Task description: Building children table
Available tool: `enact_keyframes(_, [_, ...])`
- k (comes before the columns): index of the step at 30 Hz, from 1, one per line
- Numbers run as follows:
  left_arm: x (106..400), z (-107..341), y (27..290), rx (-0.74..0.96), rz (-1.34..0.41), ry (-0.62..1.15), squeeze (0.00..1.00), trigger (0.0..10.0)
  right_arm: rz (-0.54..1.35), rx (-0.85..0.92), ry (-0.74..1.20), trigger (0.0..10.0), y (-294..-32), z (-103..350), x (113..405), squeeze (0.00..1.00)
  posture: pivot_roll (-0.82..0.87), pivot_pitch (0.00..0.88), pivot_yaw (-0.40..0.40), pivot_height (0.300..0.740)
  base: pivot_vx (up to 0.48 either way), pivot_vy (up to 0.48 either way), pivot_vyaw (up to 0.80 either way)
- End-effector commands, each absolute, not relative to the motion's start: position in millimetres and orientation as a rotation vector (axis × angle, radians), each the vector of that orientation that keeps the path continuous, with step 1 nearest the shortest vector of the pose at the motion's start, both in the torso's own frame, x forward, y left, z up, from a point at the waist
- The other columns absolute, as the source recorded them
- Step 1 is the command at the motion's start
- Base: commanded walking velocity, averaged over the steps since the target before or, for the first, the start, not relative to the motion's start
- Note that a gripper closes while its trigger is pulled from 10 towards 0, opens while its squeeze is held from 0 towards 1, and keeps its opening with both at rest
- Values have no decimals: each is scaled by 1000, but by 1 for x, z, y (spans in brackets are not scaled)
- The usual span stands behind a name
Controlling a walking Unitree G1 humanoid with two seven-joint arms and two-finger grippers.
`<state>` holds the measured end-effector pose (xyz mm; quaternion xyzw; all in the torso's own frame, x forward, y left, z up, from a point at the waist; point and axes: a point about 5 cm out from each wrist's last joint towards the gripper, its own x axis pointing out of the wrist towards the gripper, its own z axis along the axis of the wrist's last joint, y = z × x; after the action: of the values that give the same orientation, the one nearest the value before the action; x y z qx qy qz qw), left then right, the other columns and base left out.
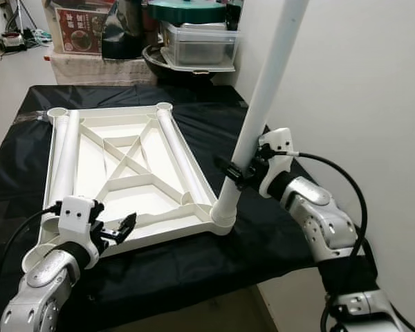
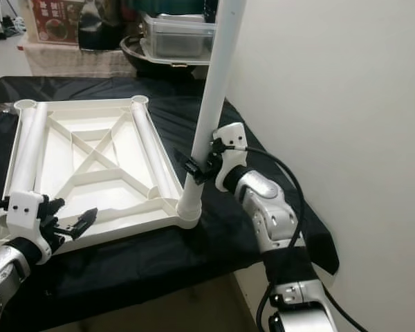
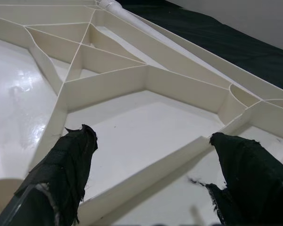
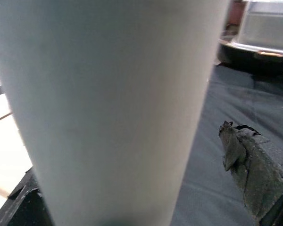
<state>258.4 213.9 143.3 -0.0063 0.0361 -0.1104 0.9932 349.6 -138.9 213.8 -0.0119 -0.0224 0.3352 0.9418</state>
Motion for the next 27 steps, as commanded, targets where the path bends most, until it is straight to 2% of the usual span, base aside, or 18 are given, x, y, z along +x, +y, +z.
enact_keyframes(1, [258, 139, 210, -17, -237, 89, 0, 10000, 741, -45, -29, 10000, -148, 214, 352, 0, 96, 0, -141, 740, 0, 0, 0])
enact_keyframes(2, [258, 139, 210, -17, -237, 89, 0, 10000, 741, -45, -29, 10000, -148, 214, 352, 0, 96, 0, -141, 740, 0, 0, 0])
enact_keyframes(3, [258, 138, 210, -18, -237, 89, 0, 10000, 872, -65, -43, 10000, -152, 222, 355, 0, 99, 0, -145, 740, 0, 0, 0])
enact_keyframes(8, [258, 139, 210, -15, -238, 86, 0, 10000, 967, -47, -51, 10000, -155, 232, 364, 0, 107, 0, -153, 740, 0, 0, 0])
enact_keyframes(9, [258, 139, 209, -15, -239, 84, 0, 10000, 992, -40, -53, 8588, -155, 233, 366, 0, 118, 0, -161, 740, 0, 0, 0])
enact_keyframes(10, [258, 140, 208, -16, -241, 81, 0, 10000, 1018, -46, -54, 6745, -154, 232, 367, 0, 125, 0, -166, 740, 0, 0, 0])
enact_keyframes(12, [257, 140, 208, -17, -242, 80, 0, 10000, 1037, -52, -54, 6745, -154, 231, 368, 0, 129, 0, -169, 740, 0, 0, 0])
enact_keyframes(13, [257, 140, 207, -17, -242, 79, 0, 10000, 1045, -53, -45, 7059, -154, 229, 370, 0, 135, 0, -174, 740, 0, 0, 0])
enact_keyframes(17, [256, 140, 207, -17, -242, 79, 0, 10000, 1055, -51, -31, 6980, -154, 227, 372, 0, 135, 0, -174, 740, 0, 0, 0])
enact_keyframes(18, [256, 139, 207, -16, -241, 79, 0, 10000, 1063, -56, -16, 7961, -153, 222, 373, 0, 142, 0, -178, 740, 0, 0, 0])
enact_keyframes(20, [256, 139, 207, -16, -240, 80, 0, 10000, 1068, -59, -5, 7961, -153, 219, 373, 0, 142, 0, -178, 740, 0, 0, 0])
enact_keyframes(21, [255, 139, 207, -15, -240, 80, 0, 10000, 1077, -63, 6, 8980, -152, 214, 375, 0, 144, 0, -176, 740, 0, 0, 0])
enact_keyframes(22, [256, 139, 207, -14, -242, 80, 0, 10000, 1076, -66, 3, 8157, -150, 214, 376, 0, 144, 0, -176, 740, 0, 0, 0])
enact_keyframes(26, [257, 140, 207, -13, -244, 79, 0, 10000, 1077, -69, -2, 8157, -149, 213, 377, 0, 144, 0, -174, 740, 0, 0, 0])
enact_keyframes(27, [257, 140, 206, -12, -245, 78, 0, 10000, 1075, -69, -8, 1882, -149, 214, 379, 0, 144, 0, -176, 740, 0, 0, 0])
